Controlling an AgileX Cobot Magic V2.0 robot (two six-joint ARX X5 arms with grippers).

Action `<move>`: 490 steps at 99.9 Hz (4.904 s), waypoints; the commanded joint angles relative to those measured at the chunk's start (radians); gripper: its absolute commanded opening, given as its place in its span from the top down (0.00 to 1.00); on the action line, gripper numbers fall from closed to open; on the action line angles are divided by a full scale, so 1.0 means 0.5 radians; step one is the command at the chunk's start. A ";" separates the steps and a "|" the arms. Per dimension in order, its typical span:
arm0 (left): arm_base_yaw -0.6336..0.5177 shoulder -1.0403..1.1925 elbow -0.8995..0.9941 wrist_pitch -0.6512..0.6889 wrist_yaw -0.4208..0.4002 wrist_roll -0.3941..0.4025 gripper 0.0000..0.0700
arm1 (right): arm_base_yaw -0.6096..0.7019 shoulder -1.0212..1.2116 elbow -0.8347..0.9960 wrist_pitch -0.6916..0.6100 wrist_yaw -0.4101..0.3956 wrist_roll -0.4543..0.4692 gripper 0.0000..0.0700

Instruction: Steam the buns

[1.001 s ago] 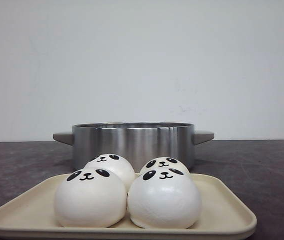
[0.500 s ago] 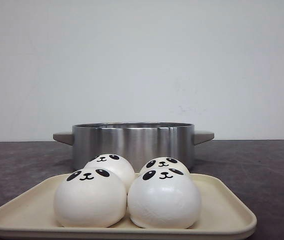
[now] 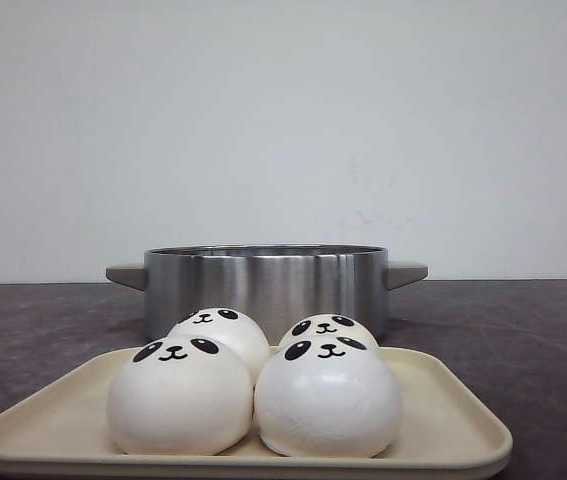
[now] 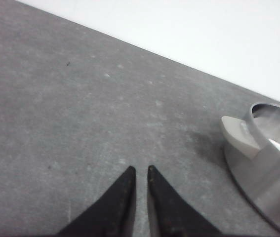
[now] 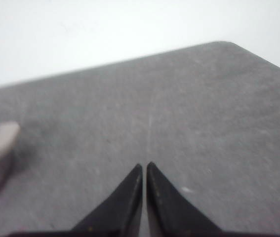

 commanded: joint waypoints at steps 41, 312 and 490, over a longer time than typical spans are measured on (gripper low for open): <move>-0.004 0.037 0.322 -0.031 0.486 -0.199 0.99 | -0.002 0.002 0.325 0.008 -0.523 0.333 0.99; -0.669 1.212 2.036 -1.214 0.705 0.380 0.05 | 1.497 3.418 2.200 -1.022 -0.250 0.549 0.43; -0.671 1.217 2.036 -1.231 0.564 0.386 0.05 | 1.163 4.056 3.494 -1.179 0.137 -0.098 1.00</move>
